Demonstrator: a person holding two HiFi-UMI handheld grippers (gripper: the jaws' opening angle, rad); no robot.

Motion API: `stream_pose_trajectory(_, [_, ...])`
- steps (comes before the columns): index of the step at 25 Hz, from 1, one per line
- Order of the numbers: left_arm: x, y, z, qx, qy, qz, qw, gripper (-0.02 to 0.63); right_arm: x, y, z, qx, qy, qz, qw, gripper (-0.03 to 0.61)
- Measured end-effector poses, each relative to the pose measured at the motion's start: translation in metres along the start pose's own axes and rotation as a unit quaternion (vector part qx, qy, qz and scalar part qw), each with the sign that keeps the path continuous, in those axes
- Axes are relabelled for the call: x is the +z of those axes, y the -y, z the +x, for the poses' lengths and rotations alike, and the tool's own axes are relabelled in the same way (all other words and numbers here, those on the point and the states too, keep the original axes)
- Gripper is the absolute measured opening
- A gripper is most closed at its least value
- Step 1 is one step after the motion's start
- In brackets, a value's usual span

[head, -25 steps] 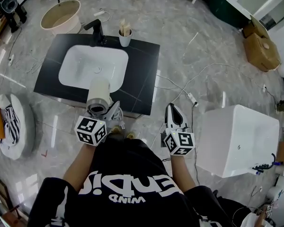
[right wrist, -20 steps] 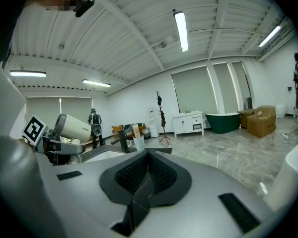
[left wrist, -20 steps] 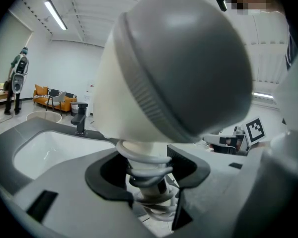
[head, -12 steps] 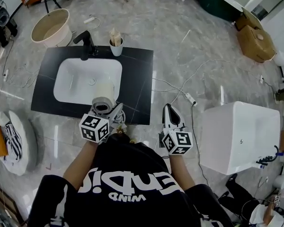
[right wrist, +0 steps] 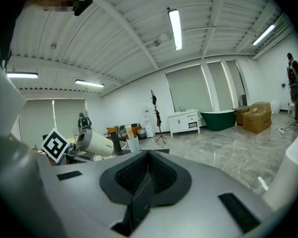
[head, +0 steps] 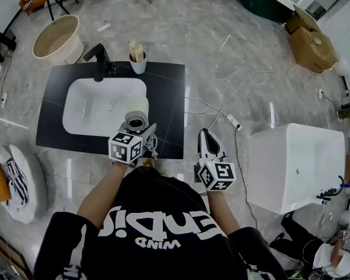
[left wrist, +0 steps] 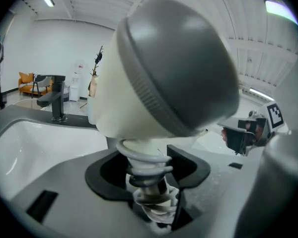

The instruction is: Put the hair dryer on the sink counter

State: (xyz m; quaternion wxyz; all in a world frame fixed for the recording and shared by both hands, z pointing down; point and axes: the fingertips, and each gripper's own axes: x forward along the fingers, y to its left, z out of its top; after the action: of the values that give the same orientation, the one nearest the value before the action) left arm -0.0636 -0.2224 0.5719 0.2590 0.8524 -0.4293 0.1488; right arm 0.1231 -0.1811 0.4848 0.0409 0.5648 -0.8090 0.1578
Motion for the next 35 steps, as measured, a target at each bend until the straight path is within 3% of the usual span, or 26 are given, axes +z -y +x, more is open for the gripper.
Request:
stream_pose_trajectory(13, [-0.014, -0.016, 0.055, 0.022, -0.087, 0.013, 0.9958, 0.239, -0.001, 0.007, 0.004, -0.007, -0.002, 0.009, 1.0, 0.025])
stream_pose_trajectory(23, [-0.021, -0.022, 0.08, 0.04, -0.116, 0.0, 0.9924, 0.239, -0.002, 0.014, 0.008, -0.016, -0.005, 0.013, 1.0, 0.025])
stream_pose_trajectory(35, [-0.034, -0.023, 0.103, 0.053, -0.147, 0.015, 0.9876, 0.239, 0.0, 0.024, 0.012, -0.029, -0.005, 0.016, 0.999, 0.025])
